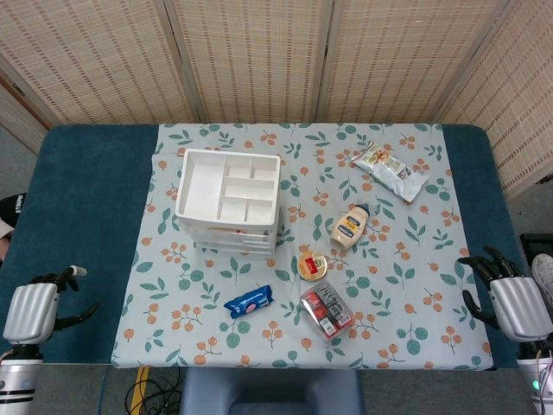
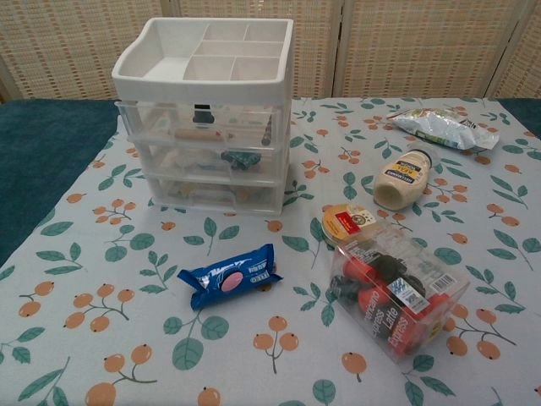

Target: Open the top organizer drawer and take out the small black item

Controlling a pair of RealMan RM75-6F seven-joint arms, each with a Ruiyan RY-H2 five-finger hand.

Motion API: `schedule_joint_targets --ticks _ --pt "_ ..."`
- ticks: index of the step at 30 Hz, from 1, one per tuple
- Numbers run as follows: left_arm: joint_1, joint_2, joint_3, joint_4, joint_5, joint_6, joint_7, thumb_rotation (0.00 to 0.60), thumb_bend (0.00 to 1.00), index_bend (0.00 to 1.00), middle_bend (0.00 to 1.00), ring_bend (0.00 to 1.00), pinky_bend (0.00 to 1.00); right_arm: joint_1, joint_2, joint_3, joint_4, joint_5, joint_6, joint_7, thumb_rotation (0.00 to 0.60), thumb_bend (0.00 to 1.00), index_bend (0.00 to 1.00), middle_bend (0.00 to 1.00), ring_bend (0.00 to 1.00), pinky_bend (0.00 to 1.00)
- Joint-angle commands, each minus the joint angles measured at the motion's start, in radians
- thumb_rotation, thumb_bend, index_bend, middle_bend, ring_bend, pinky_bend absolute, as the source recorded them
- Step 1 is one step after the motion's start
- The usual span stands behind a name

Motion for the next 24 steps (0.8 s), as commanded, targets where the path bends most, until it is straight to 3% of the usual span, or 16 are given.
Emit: schedule_joint_targets --ticks 1,17,22,24 --pt "0.0 0.0 0.0 0.0 0.0 -0.001 -0.002 0.6 0.15 0.36 0.53 0.48 0.46 0.001 -0.001 0.0 0.0 0.0 -0.001 0.0 0.6 0.43 0.23 0.3 0.15 0.24" --pt "-0.026 0.006 0.001 0.004 0.077 -0.008 -0.067 0.6 0.15 0.35 0.53 0.46 0.46 -0.011 0.064 0.028 -0.047 -0.007 0.06 -0.019 0.6 0.43 0.23 0.3 0.15 0.24" --pt "-0.072 0.004 0.005 -0.003 0.131 -0.056 -0.142 0.6 0.15 0.35 0.53 0.49 0.48 -0.007 0.083 0.04 -0.065 -0.006 0.068 -0.03 0.6 0.43 0.23 0.3 0.15 0.24" --pt "-0.1 -0.002 0.008 0.003 0.152 -0.091 -0.182 0.6 0.15 0.34 0.53 0.6 0.56 -0.005 0.086 0.043 -0.071 -0.007 0.069 -0.032 0.6 0.43 0.23 0.3 0.15 0.24"
